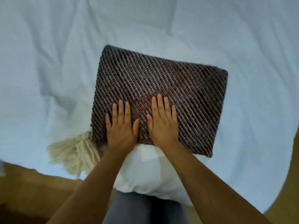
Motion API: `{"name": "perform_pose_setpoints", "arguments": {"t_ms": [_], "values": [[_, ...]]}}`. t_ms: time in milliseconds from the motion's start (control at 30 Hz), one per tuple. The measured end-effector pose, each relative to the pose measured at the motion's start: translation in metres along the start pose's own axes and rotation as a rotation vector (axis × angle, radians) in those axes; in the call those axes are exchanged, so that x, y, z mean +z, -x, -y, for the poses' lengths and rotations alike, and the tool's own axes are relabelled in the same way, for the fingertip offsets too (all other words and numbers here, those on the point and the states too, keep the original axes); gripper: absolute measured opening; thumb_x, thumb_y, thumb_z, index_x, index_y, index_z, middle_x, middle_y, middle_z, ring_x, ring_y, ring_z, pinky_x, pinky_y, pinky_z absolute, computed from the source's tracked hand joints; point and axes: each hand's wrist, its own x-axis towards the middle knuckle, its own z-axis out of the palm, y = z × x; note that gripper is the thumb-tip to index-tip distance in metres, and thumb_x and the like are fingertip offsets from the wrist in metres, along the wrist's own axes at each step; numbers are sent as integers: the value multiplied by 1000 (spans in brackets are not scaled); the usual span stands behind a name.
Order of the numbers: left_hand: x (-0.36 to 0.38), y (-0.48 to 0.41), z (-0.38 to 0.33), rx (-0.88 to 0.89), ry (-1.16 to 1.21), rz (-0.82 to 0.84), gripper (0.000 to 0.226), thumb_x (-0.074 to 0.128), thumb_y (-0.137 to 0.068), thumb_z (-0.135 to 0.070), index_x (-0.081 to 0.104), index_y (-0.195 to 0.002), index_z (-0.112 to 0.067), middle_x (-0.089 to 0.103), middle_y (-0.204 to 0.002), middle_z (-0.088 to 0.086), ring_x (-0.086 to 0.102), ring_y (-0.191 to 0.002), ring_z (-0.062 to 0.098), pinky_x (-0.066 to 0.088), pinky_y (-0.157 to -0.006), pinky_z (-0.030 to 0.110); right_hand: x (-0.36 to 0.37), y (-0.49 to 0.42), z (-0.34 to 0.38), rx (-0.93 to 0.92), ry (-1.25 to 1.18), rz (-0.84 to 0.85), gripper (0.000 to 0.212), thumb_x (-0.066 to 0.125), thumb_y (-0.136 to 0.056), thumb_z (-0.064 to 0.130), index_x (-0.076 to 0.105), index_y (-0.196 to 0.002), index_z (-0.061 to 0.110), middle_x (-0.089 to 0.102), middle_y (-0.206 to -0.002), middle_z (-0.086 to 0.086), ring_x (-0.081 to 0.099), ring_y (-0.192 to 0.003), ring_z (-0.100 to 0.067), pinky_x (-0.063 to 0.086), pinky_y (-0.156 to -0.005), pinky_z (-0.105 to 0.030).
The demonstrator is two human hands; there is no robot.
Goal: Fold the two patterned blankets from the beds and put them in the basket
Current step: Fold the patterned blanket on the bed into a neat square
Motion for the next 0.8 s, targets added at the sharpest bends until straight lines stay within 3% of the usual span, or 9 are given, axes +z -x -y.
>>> {"name": "perform_pose_setpoints", "arguments": {"t_ms": [133, 200, 267, 333, 400, 500, 633, 800], "values": [[9, 6, 24, -67, -39, 36, 79, 12, -85, -56, 9, -147, -7, 12, -155, 17, 8, -144, 31, 3, -115, 46, 2, 29, -74, 98, 109, 61, 58, 30, -98, 39, 7, -148, 17, 11, -157, -10, 8, -145, -27, -4, -114, -38], [3, 6, 14, -161, -32, 44, 83, 13, -84, -61, 3, -147, -8, 4, -156, 16, 1, -144, 30, -2, -114, 50, -5, 36, -93, 170, 135, 122, 59, 21, -98, 43, -6, -146, 21, 0, -158, -6, -3, -146, -24, -9, -115, -39], [-12, -5, 1, -241, -33, 6, 82, 20, -87, -61, 2, -147, -9, 0, -156, 16, -5, -144, 32, -6, -110, 57, -15, 33, -89, 216, 143, 121, 61, 18, -98, 45, -7, -147, 20, -6, -158, -6, -10, -145, -24, -11, -114, -41], [-31, -30, -12, -144, -61, -84, 74, 19, -90, -58, 3, -148, -14, 1, -157, 13, -6, -143, 31, -12, -108, 57, -28, 20, -70, 202, 75, 20, 63, 22, -98, 44, 0, -148, 14, -5, -158, -9, -9, -145, -26, -14, -113, -39], [-42, -56, -30, 62, -122, -135, 65, 15, -93, -51, 3, -148, -18, 3, -157, 8, -5, -144, 28, -15, -106, 53, -39, -6, -43, 79, -16, -82, 61, 23, -97, 41, 6, -148, 12, -1, -158, -9, -6, -145, -25, -16, -111, -34], [-39, -98, -49, 214, -148, -107, 59, 14, -95, -45, 2, -148, -21, 2, -158, 5, -6, -144, 24, -13, -109, 52, -46, -65, -19, -11, -137, -77, 56, 20, -98, 37, 12, -148, 13, 5, -158, -7, -3, -145, -21, -14, -111, -32], [-31, -136, -4, 150, -132, -72, 71, 11, -88, -63, 0, -147, -27, 1, -158, 2, -3, -145, 22, -8, -111, 53, -37, -103, -63, 32, 38, 2, 57, 16, -99, 43, 3, -149, 19, 1, -159, -6, -5, -145, -22, -11, -113, -37], [-32, -143, 28, 4, 48, -2, 87, 23, -75, -76, -4, -146, -34, -1, -157, 9, 1, -144, 28, 3, -115, 50, -46, -62, -135, 327, 28, -93, 59, 23, -97, 46, 6, -149, 23, 8, -157, -13, 4, -144, -33, 1, -114, -53]]}}
